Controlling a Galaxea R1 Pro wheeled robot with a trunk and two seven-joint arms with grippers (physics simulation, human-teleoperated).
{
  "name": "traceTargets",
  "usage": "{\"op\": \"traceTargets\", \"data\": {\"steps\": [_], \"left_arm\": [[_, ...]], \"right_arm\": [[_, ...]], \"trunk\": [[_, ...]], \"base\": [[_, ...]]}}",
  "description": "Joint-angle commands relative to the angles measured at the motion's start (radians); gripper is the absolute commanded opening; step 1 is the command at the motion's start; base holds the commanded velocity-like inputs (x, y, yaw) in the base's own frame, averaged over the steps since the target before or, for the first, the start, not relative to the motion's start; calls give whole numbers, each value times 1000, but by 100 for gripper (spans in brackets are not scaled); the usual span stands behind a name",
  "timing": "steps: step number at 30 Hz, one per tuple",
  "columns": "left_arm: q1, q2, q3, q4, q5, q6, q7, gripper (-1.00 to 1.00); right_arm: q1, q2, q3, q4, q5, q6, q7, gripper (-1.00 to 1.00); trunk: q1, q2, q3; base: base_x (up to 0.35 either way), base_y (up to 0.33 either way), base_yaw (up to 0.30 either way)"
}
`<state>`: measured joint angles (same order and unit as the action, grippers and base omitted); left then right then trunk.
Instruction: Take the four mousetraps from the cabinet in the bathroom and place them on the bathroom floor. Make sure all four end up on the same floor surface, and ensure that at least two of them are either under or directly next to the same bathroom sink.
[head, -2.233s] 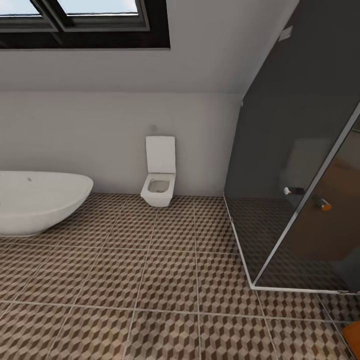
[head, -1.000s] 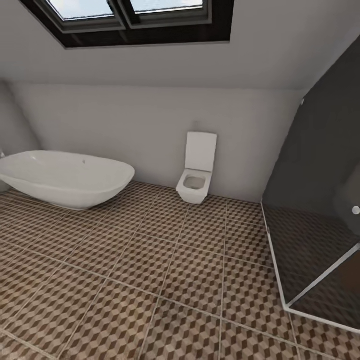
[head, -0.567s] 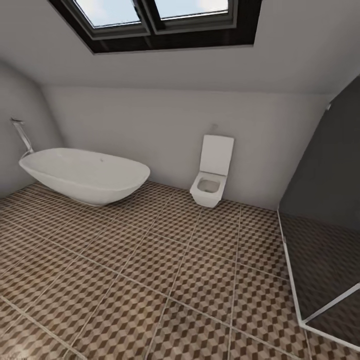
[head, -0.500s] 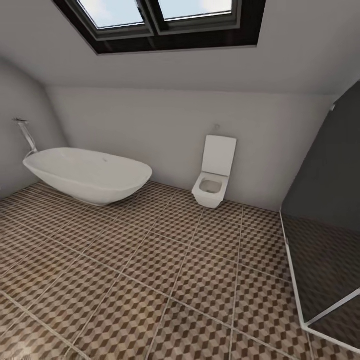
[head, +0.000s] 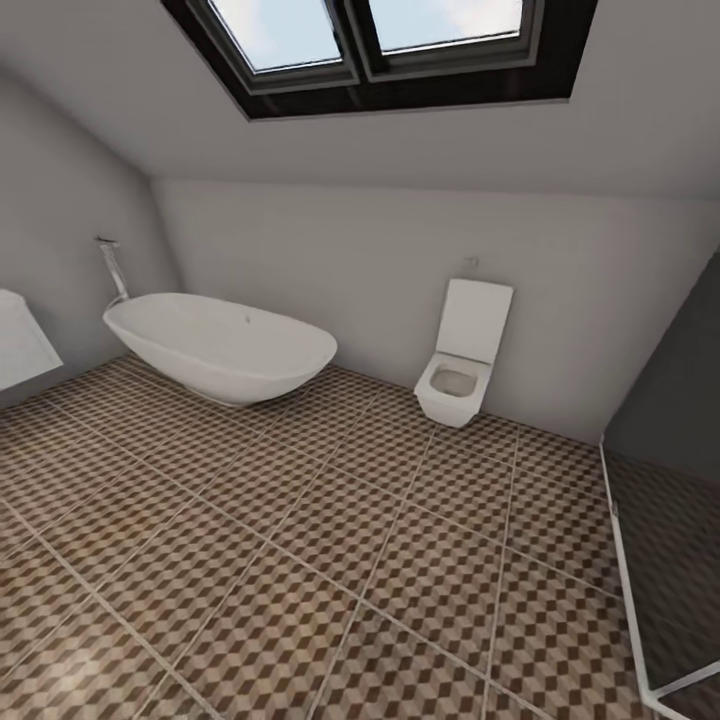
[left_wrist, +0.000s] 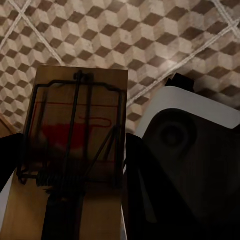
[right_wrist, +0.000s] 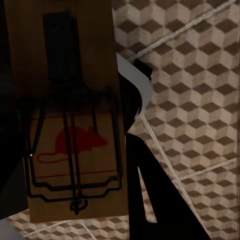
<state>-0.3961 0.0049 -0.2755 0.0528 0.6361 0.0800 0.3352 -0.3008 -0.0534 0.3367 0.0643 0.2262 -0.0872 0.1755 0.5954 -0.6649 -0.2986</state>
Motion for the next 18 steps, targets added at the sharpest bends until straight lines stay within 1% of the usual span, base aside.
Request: {"op": "traceTargets", "data": {"steps": [1, 10, 18], "left_arm": [[-1, -1, -8, 1, 0, 6, 2, -100], [-1, 0, -8, 1, 0, 6, 2, -100], [-1, 0, -8, 1, 0, 6, 2, -100]], "right_arm": [[-1, 0, -2, 4, 7, -8, 1, -100], [-1, 0, -2, 5, 7, -8, 1, -100], [-1, -2, -1, 5, 7, -8, 1, -100]], "trunk": [[0, -1, 0], [0, -1, 10], [0, -1, 21]], "base": [[0, 0, 231], [0, 0, 225], [0, 0, 165]]}}
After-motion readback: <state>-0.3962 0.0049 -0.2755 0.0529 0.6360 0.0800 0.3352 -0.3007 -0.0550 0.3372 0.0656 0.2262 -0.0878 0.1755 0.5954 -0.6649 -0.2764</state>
